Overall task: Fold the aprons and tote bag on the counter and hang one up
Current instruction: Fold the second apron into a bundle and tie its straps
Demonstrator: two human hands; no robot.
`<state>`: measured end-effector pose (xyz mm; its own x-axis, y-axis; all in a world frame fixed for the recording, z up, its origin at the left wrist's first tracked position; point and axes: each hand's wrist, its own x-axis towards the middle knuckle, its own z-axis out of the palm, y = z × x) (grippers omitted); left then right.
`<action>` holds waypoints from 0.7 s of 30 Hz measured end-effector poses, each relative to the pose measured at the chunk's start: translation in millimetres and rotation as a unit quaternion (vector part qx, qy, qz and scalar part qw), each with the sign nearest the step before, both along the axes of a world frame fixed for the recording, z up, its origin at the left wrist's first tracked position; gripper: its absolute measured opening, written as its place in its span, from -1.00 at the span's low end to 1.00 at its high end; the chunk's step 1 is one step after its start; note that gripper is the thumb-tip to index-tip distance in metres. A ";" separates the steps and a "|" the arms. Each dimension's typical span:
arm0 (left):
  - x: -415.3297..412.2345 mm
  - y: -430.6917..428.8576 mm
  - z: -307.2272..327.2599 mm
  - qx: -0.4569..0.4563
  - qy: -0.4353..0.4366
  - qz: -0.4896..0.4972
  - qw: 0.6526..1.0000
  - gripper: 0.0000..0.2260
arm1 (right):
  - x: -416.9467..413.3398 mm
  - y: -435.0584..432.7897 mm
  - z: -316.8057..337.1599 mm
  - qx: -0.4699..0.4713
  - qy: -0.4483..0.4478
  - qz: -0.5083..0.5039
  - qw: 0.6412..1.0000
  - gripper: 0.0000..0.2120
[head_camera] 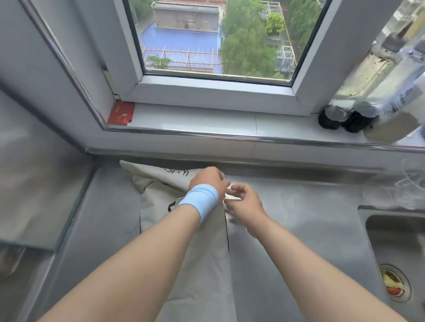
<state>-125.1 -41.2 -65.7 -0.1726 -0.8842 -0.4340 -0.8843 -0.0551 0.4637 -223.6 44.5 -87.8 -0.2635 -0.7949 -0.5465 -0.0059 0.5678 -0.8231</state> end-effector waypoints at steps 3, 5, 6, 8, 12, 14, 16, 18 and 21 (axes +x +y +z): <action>6.4 -3.7 -0.4 0.022 0.011 0.025 0.999 -0.93 | 3.3 -0.9 -13.0 0.043 0.023 0.061 0.997 -0.52; 11.6 -7.5 1.7 0.021 0.057 0.057 0.997 -0.86 | 8.7 -2.2 -19.9 0.054 0.042 0.091 0.994 -0.63; 15.2 -11.1 5.1 0.016 0.084 0.083 0.993 -0.85 | 11.2 -3.0 -21.4 0.051 0.070 0.092 0.992 -0.74; 26.0 -20.4 11.2 -0.014 0.125 0.135 0.983 -0.86 | 12.5 -4.0 -24.0 0.040 0.106 0.068 0.991 -0.89; 49.8 -28.8 12.4 -0.039 0.178 0.185 0.966 -0.94 | 9.4 -6.8 -18.4 0.012 0.116 0.050 0.992 -0.98; 54.0 -23.2 8.4 -0.052 0.181 0.194 0.963 -0.93 | 6.2 -10.5 -15.4 0.012 0.132 0.069 0.989 -0.94; 58.6 -10.5 3.7 -0.131 0.145 0.178 0.964 -0.86 | 4.7 -13.1 -10.7 0.006 0.148 0.067 0.987 -0.84; 65.7 9.0 -2.3 -0.225 0.103 0.125 0.961 -0.82 | 5.3 -15.6 -6.8 0.000 0.177 0.044 0.983 -0.68; 84.6 48.6 -16.8 -0.247 0.015 0.018 0.969 -0.80 | 16.2 -1.2 -7.4 -0.041 0.380 0.073 0.921 -0.43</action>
<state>-40.5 7.5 -82.6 -0.1429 -0.9886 0.0483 -0.8713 0.1488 0.4676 -207.4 43.3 -95.2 -0.4316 -0.8830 -0.1847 -0.6696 0.4508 -0.5902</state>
